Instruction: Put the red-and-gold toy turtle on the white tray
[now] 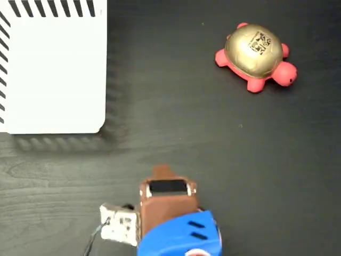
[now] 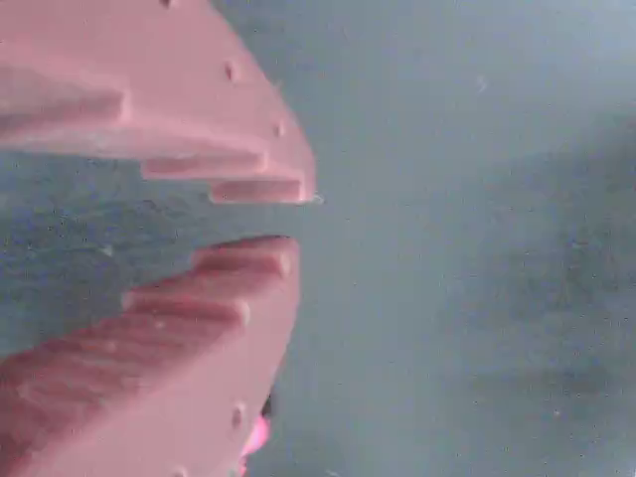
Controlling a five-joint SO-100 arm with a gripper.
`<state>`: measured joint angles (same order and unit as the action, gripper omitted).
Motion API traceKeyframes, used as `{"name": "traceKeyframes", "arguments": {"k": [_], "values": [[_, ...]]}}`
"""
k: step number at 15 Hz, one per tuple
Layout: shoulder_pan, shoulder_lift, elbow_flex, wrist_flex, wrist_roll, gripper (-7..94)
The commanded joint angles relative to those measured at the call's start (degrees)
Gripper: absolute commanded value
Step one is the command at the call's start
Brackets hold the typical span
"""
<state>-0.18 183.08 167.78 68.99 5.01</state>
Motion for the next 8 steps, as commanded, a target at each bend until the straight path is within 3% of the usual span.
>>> {"name": "traceKeyframes", "arguments": {"k": [1,5,8], "values": [[5.71,-10.99,-6.15,-9.05,1.41,0],[12.83,-39.9,-29.62,-11.87,2.81,0],[16.96,-59.77,-48.25,-8.53,6.06,0]]}}
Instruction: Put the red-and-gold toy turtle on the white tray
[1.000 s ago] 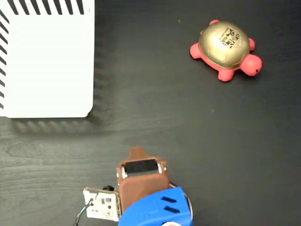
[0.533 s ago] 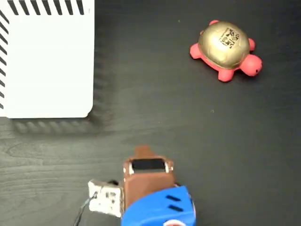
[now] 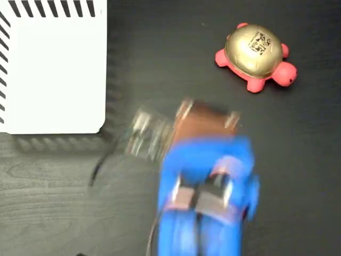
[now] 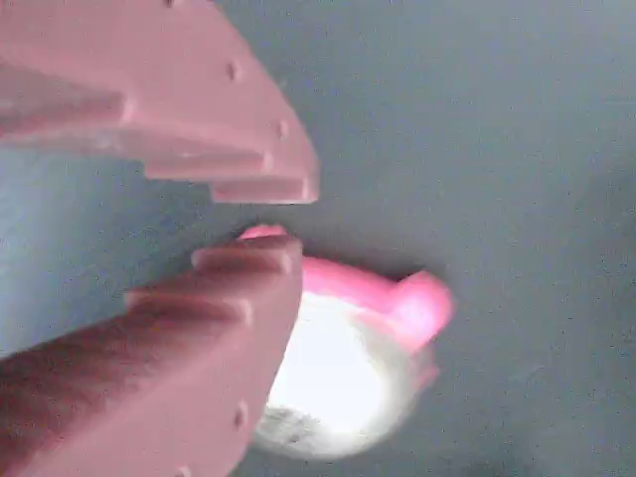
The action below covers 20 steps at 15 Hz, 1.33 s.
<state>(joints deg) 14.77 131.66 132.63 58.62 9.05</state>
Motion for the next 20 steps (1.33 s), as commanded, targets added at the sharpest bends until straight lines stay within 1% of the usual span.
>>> {"name": "traceKeyframes", "arguments": {"k": [1,4,7,8,9,10,12,13,14,15,20], "values": [[2.64,-14.68,-19.69,3.96,3.16,0],[5.1,-32.34,-38.14,9.49,6.42,0],[6.59,-45.97,-51.5,17.05,8.88,1],[7.38,-49.48,-55.02,18.11,9.05,6],[8.26,-52.47,-58.62,19.42,8.88,18],[9.4,-55.02,-60.91,19.51,7.56,28],[11.16,-59.94,-65.21,20.21,5.54,40],[11.43,-62.49,-68.38,22.59,4.83,48],[11.51,-64.78,-71.19,24.17,4.75,57],[11.51,-65.74,-71.54,23.91,4.83,67],[11.34,-70.31,-74.53,24.17,4.57,68]]}}
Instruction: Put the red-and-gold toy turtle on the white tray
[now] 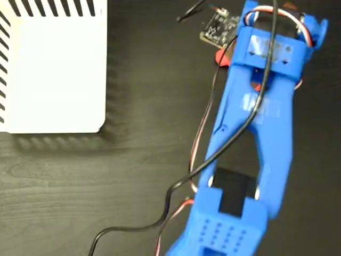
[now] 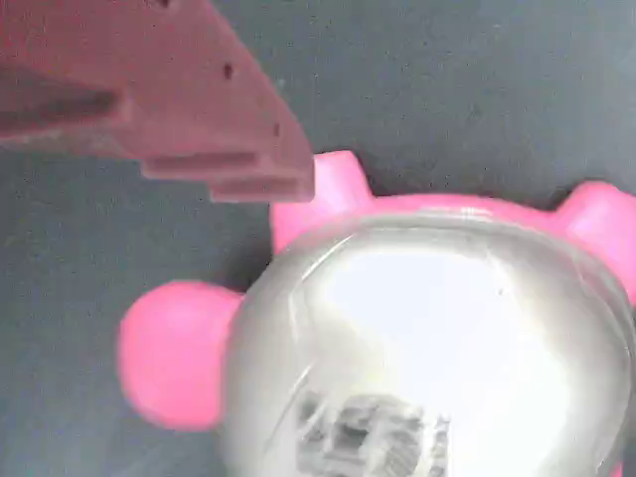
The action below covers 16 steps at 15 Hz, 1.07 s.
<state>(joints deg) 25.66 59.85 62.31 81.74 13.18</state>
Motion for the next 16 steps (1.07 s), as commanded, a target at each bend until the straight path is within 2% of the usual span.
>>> {"name": "traceKeyframes", "arguments": {"k": [1,7,13,15,16], "values": [[0.09,0.44,-5.19,1.05,0.26,68],[-1.85,-7.12,-10.02,1.49,1.58,68],[-0.26,-13.27,-18.72,4.66,1.41,68],[-0.18,-13.54,-18.72,4.57,1.41,65],[-0.35,-13.54,-18.54,4.57,1.58,59]]}}
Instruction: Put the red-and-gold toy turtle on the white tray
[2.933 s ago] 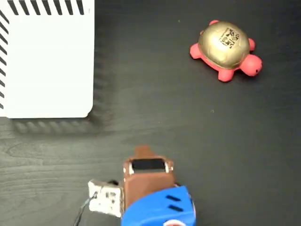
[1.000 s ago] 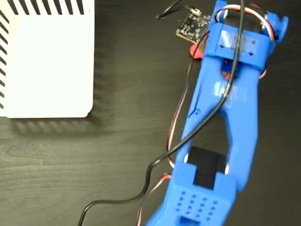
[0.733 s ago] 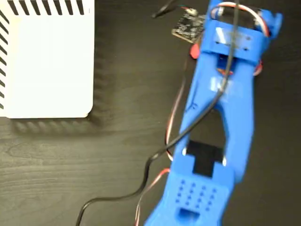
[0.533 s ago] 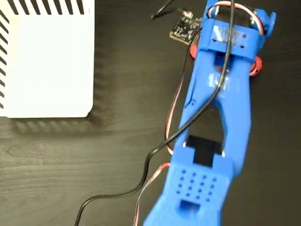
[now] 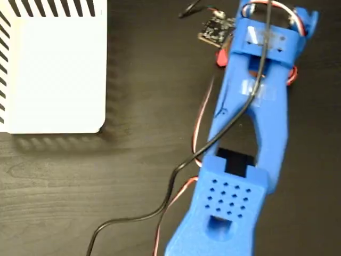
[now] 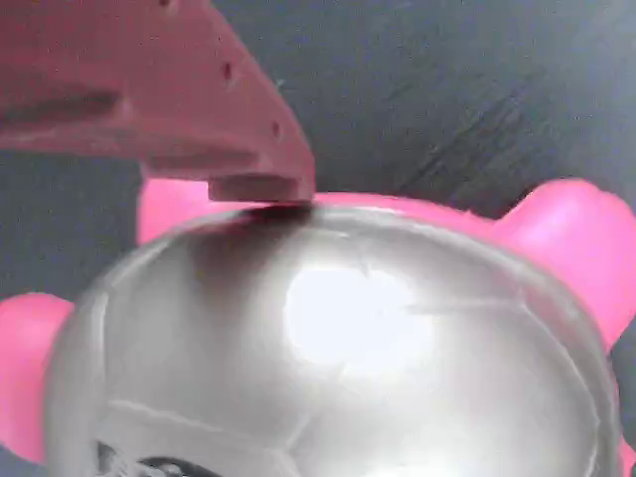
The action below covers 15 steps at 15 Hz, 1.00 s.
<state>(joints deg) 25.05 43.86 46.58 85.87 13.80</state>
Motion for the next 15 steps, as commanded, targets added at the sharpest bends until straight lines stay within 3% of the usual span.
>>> {"name": "traceKeyframes", "arguments": {"k": [1,2,4,7,12,15], "values": [[0.18,2.37,-2.72,0.35,1.32,49],[0.09,2.29,-2.72,0.62,2.55,33],[-0.53,1.76,-2.99,2.55,3.43,26],[-0.62,1.14,-2.9,2.37,4.04,0],[-0.18,2.72,-2.11,2.55,3.87,0],[0.53,14.5,5.98,1.14,3.25,0]]}}
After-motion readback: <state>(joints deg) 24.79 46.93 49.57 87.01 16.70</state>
